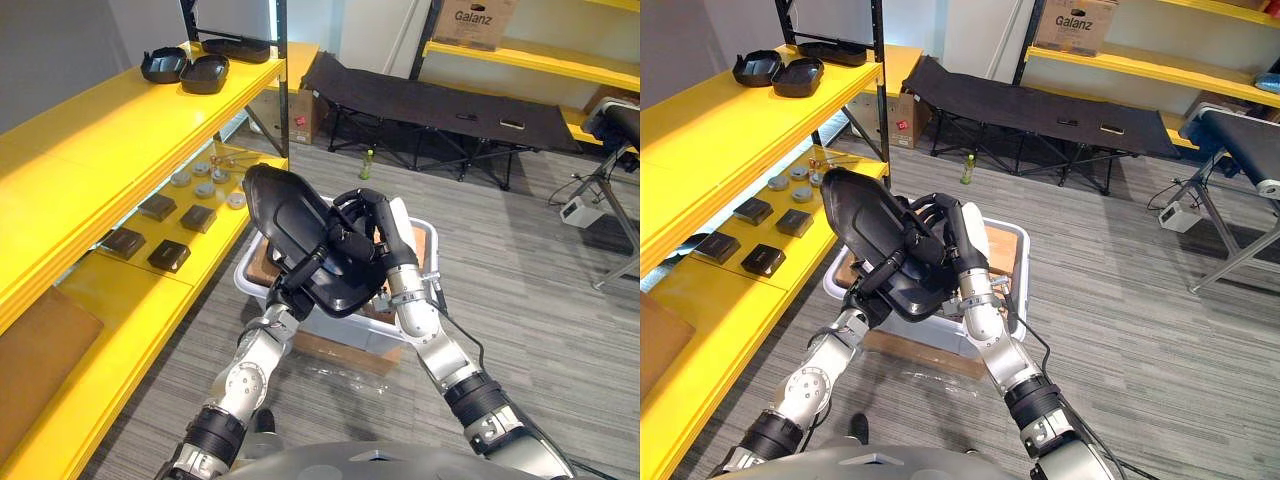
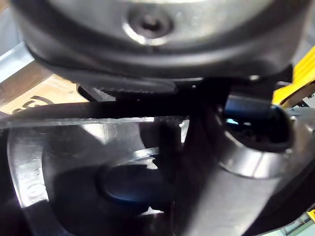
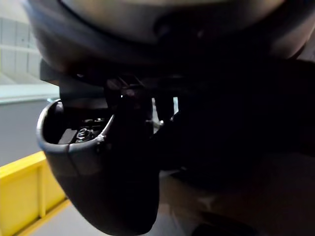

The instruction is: Walk over and take three plastic housings, then place them on the shelf

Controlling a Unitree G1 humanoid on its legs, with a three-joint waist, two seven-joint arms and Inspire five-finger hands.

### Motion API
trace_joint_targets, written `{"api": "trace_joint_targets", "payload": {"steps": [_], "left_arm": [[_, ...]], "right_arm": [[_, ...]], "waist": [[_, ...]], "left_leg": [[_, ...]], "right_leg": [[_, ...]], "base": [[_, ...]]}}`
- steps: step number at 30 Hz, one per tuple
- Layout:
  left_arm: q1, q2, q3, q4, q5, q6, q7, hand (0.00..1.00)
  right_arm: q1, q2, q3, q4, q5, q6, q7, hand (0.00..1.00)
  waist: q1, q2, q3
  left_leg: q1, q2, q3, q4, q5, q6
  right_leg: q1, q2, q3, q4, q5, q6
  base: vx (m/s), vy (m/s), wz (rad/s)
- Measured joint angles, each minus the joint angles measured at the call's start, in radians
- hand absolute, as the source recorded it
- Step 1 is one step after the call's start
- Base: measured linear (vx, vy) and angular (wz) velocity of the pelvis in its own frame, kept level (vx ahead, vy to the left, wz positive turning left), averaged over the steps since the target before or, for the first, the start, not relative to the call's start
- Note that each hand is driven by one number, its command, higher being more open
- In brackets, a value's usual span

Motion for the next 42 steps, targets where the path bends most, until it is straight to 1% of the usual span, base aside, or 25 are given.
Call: {"api": "trace_joint_targets", "payload": {"steps": [4,7,9,10,13,14,15,16,17,18,20,22,23,24,27,28,30,31,33,34,36,37,38,40,42], "left_arm": [[0.039,-0.016,0.035,-0.057,0.044,-0.021,0.032,0.0],[0.068,-0.057,0.084,-0.132,0.085,-0.073,0.054,0.0],[0.068,-0.071,0.11,-0.16,0.136,-0.089,0.08,0.0],[0.068,-0.073,0.121,-0.174,0.176,-0.102,0.09,0.0],[0.079,-0.085,0.14,-0.236,0.359,-0.131,0.175,0.0],[0.083,-0.091,0.158,-0.248,0.418,-0.156,0.201,0.0],[0.086,-0.092,0.173,-0.254,0.438,-0.17,0.213,0.0],[0.099,-0.099,0.209,-0.273,0.475,-0.195,0.237,0.0],[0.108,-0.104,0.223,-0.283,0.5,-0.213,0.246,0.0],[0.139,-0.108,0.279,-0.319,0.59,-0.248,0.293,0.0],[0.153,-0.112,0.312,-0.335,0.669,-0.266,0.337,0.0],[0.159,-0.112,0.361,-0.349,0.832,-0.276,0.412,0.0],[0.16,-0.111,0.371,-0.35,0.873,-0.276,0.429,0.0],[0.162,-0.108,0.389,-0.353,0.942,-0.276,0.441,0.0],[0.165,-0.096,0.396,-0.357,1.056,-0.275,0.429,0.0],[0.168,-0.085,0.395,-0.357,1.067,-0.275,0.417,0.0],[0.182,-0.072,0.396,-0.357,1.067,-0.276,0.38,0.0],[0.197,-0.069,0.396,-0.357,1.064,-0.276,0.355,0.0],[0.218,-0.069,0.396,-0.357,1.044,-0.28,0.319,0.0],[0.234,-0.069,0.395,-0.357,1.022,-0.282,0.296,0.0],[0.257,-0.07,0.395,-0.357,0.976,-0.293,0.264,0.0],[0.276,-0.072,0.396,-0.357,0.948,-0.316,0.25,0.0],[0.288,-0.075,0.396,-0.357,0.926,-0.332,0.238,0.0],[0.306,-0.087,0.397,-0.358,0.895,-0.356,0.227,0.0],[0.316,-0.093,0.397,-0.366,0.874,-0.365,0.221,0.0]], "right_arm": [[0.024,0.019,0.008,-0.012,0.02,-0.006,0.001,1.0],[0.077,0.026,0.033,-0.032,0.068,0.001,0.018,1.0],[0.085,0.047,0.044,-0.036,0.09,0.014,0.037,1.0],[0.085,0.057,0.044,-0.037,0.108,0.026,0.05,1.0],[0.112,0.061,0.033,-0.08,0.218,0.063,0.11,1.0],[0.145,0.06,0.019,-0.12,0.262,0.069,0.135,1.0],[0.161,0.058,0.012,-0.138,0.283,0.071,0.148,1.0],[0.193,0.056,-0.008,-0.174,0.294,0.073,0.176,1.0],[0.207,0.052,-0.018,-0.193,0.299,0.073,0.19,1.0],[0.245,0.043,-0.054,-0.252,0.331,0.073,0.234,1.0],[0.258,0.029,-0.08,-0.278,0.365,0.072,0.27,1.0],[0.276,0.01,-0.134,-0.314,0.441,0.068,0.336,1.0],[0.28,0.008,-0.146,-0.319,0.463,0.066,0.358,1.0],[0.286,0.0,-0.167,-0.327,0.5,0.06,0.402,1.0],[0.33,-0.016,-0.184,-0.395,0.58,0.044,0.499,1.0],[0.342,-0.017,-0.185,-0.414,0.598,0.044,0.518,1.0],[0.363,-0.014,-0.189,-0.437,0.605,0.039,0.532,1.0],[0.378,-0.005,-0.2,-0.436,0.607,0.041,0.53,1.0],[0.41,0.021,-0.227,-0.426,0.643,0.056,0.536,1.0],[0.436,0.036,-0.25,-0.413,0.683,0.073,0.547,1.0],[0.47,0.05,-0.28,-0.373,0.718,0.074,0.543,1.0],[0.483,0.058,-0.297,-0.343,0.719,0.075,0.523,1.0],[0.486,0.06,-0.309,-0.31,0.718,0.075,0.489,1.0],[0.486,0.061,-0.325,-0.273,0.701,0.074,0.434,1.0],[0.484,0.064,-0.333,-0.262,0.663,0.074,0.385,1.0]], "waist": [[-0.003,-0.001,0.0],[0.002,-0.001,-0.001],[0.003,0.0,-0.001],[0.005,0.0,-0.001],[0.011,0.0,-0.001],[0.014,0.0,-0.001],[0.013,0.0,-0.001],[0.008,0.0,-0.001],[0.004,0.0,-0.001],[-0.002,0.0,0.0],[-0.003,0.0,-0.001],[0.001,0.0,0.0],[0.001,0.0,0.0],[-0.001,0.001,0.0],[-0.003,0.003,0.002],[-0.006,0.004,0.001],[-0.012,0.009,0.0],[-0.022,0.011,0.0],[-0.031,0.014,-0.002],[-0.034,0.018,-0.002],[-0.036,0.026,-0.002],[-0.037,0.03,-0.002],[-0.038,0.034,-0.001],[-0.039,0.039,-0.002],[-0.035,0.043,-0.001]], "left_leg": [[0.0,0.0,-0.004,0.0,0.0,-0.001],[-0.002,-0.003,-0.017,0.0,0.0,-0.001],[-0.002,-0.003,-0.023,0.0,0.001,-0.002],[-0.002,-0.003,-0.025,0.0,0.001,-0.002],[-0.004,-0.004,-0.026,0.0,0.0,-0.002],[-0.004,-0.004,-0.026,0.0,0.0,-0.002],[-0.004,-0.003,-0.026,0.0,0.0,-0.002],[-0.004,-0.002,-0.026,0.0,-0.001,-0.003],[-0.004,-0.002,-0.025,0.0,-0.002,-0.004],[-0.003,0.0,-0.021,0.0,-0.003,-0.005],[-0.003,0.002,-0.016,0.0,-0.004,-0.006],[-0.003,0.005,-0.009,0.0,-0.006,-0.008],[-0.003,0.005,-0.008,0.0,-0.006,-0.008],[-0.002,0.005,-0.005,0.0,-0.007,-0.009],[-0.001,0.004,0.006,0.0,-0.012,-0.009],[-0.001,0.005,0.013,0.0,-0.014,-0.01],[-0.002,0.007,0.028,0.0,-0.017,-0.009],[-0.003,0.006,0.033,0.0,-0.02,-0.01],[-0.005,0.007,0.044,0.0,-0.023,-0.009],[-0.005,0.007,0.053,0.0,-0.025,-0.009],[-0.005,0.008,0.067,0.0,-0.028,-0.007],[-0.004,0.01,0.077,0.0,-0.028,-0.006],[-0.002,0.01,0.083,0.001,-0.027,-0.004],[0.004,0.011,0.09,0.001,-0.029,-0.005],[0.009,0.013,0.095,0.001,-0.031,-0.006]], "right_leg": [[0.002,0.001,-0.005,0.0,-0.002,-0.001],[0.003,0.0,-0.021,0.001,-0.008,-0.001],[0.003,-0.001,-0.026,0.008,-0.014,-0.002],[0.002,-0.001,-0.027,0.013,-0.017,-0.002],[0.001,-0.002,-0.029,0.014,-0.019,-0.003],[0.0,-0.002,-0.029,0.014,-0.019,-0.002],[0.0,-0.002,-0.028,0.014,-0.019,-0.002],[0.0,-0.001,-0.028,0.014,-0.021,0.0],[0.0,-0.001,-0.027,0.014,-0.021,0.0],[-0.003,0.0,-0.022,0.014,-0.022,0.0],[-0.006,0.001,-0.018,0.014,-0.022,0.0],[-0.011,0.003,-0.008,0.015,-0.023,0.001],[-0.011,0.003,-0.007,0.015,-0.023,0.001],[-0.013,0.003,-0.002,0.015,-0.024,0.001],[-0.018,0.001,0.01,0.015,-0.024,0.003],[-0.022,0.001,0.015,0.015,-0.025,0.003],[-0.033,0.001,0.031,0.017,-0.024,0.004],[-0.037,-0.001,0.036,0.017,-0.024,0.004],[-0.047,-0.001,0.047,0.017,-0.024,0.004],[-0.052,-0.001,0.056,0.017,-0.024,0.004],[-0.062,-0.001,0.068,0.017,-0.021,0.001],[-0.063,-0.001,0.078,0.017,-0.02,0.001],[-0.066,0.0,0.086,0.017,-0.016,0.007],[-0.065,0.0,0.093,0.017,-0.015,0.008],[-0.067,0.002,0.098,0.015,-0.016,0.007]], "base": [[0.0,-0.002,0.02],[0.0,-0.013,0.13],[-0.01,-0.016,0.11],[0.0,-0.014,0.05],[0.0,-0.004,0.01],[0.0,0.0,0.0],[0.0,0.0,0.0],[0.0,0.0,0.0],[0.01,-0.022,-0.06],[0.01,-0.018,-0.08],[0.01,-0.018,-0.1],[0.0,-0.018,-0.1],[0.0,-0.013,-0.05],[-0.01,-0.01,-0.08],[0.0,-0.003,-0.1],[0.0,-0.003,-0.21],[0.01,-0.005,-0.21],[0.01,-0.006,-0.14],[0.02,-0.007,-0.17],[0.03,-0.008,-0.22],[0.04,-0.01,-0.24],[0.05,-0.017,-0.25],[0.05,-0.019,-0.23],[0.03,-0.017,-0.13],[0.01,-0.019,-0.09]]}}
